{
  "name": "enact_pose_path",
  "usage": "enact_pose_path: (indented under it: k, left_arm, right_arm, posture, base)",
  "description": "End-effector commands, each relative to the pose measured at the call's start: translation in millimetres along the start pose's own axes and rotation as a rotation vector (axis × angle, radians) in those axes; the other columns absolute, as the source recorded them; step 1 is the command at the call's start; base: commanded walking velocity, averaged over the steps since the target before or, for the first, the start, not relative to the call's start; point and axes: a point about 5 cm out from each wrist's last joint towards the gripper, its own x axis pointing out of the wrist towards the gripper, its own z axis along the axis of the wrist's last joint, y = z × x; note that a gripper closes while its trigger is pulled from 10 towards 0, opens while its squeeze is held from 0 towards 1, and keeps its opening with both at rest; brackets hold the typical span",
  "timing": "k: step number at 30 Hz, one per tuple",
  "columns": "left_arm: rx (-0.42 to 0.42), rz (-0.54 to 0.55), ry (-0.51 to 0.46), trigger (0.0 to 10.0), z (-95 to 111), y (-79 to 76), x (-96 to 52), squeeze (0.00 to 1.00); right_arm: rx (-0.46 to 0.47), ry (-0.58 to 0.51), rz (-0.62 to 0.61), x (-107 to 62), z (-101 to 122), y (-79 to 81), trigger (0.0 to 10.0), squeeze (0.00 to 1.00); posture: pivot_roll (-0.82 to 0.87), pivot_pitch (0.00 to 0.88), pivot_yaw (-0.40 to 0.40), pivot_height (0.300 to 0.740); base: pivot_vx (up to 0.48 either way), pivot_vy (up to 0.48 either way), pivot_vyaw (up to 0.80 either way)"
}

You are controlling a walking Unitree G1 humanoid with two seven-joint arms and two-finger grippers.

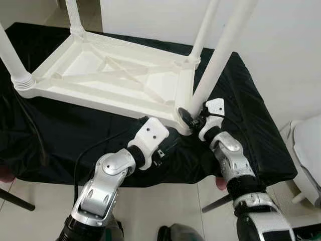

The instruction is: Building children table

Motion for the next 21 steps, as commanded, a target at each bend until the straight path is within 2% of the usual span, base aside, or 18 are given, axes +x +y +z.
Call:
enact_pose_path:
  k: [1,9,11,12,15,19,20,21]
  left_arm:
    - [-0.006,0.027,-0.007,10.0,2.4,-0.3,3.1,0.00]
    - [-0.004,-0.004,-0.009,10.0,3.9,-0.1,4.8,0.00]
    - [-0.004,-0.004,-0.009,10.0,3.9,-0.1,4.8,0.00]
    - [-0.003,-0.016,-0.012,10.0,5.4,2.0,4.2,0.00]
    - [-0.001,-0.026,-0.007,10.0,3.3,3.0,2.7,0.00]
    - [-0.002,-0.020,0.001,10.0,1.9,4.0,-1.0,0.00]
    - [-0.008,-0.014,-0.004,10.0,3.9,4.5,-1.7,0.00]
    - [-0.008,-0.014,-0.004,10.0,3.9,4.5,-1.7,0.00]
  right_arm:
    - [0.018,-0.018,-0.106,-6.5,3.1,-1.1,10.0,0.00]
    - [0.043,-0.012,-0.242,-15.8,4.0,9.0,10.0,0.00]
    - [0.043,-0.012,-0.242,-15.8,4.0,9.0,10.0,0.00]
    - [0.054,-0.005,-0.239,-18.5,4.9,16.9,10.0,0.00]
    - [0.057,0.004,-0.234,-22.1,2.6,22.4,10.0,0.00]
    - [0.062,0.017,-0.228,-23.6,0.4,25.7,10.0,0.00]
    - [0.064,0.004,-0.219,-22.4,3.1,26.2,10.0,1.00]
    - [0.064,0.004,-0.219,-22.4,3.1,26.2,10.0,1.00]
  posture:
    - [-0.06,0.047,-0.072,0.740]
    - [-0.09,0.059,-0.048,0.740]
    - [-0.09,0.059,-0.048,0.740]
    - [-0.09,0.072,-0.036,0.740]
    - [-0.09,0.072,-0.036,0.740]
    - [-0.07,0.070,-0.038,0.740]
    - [-0.06,0.067,-0.044,0.740]
    - [-0.06,0.067,-0.044,0.740]
  base:
    - [0.000,0.000,0.00]
    - [0.000,0.000,0.00]
    - [0.000,0.000,0.00]
    - [0.000,0.000,0.00]
    - [0.000,0.000,0.00]
    - [0.000,0.000,0.00]
    - [0.000,0.000,0.00]
    - [0.000,0.000,0.00]
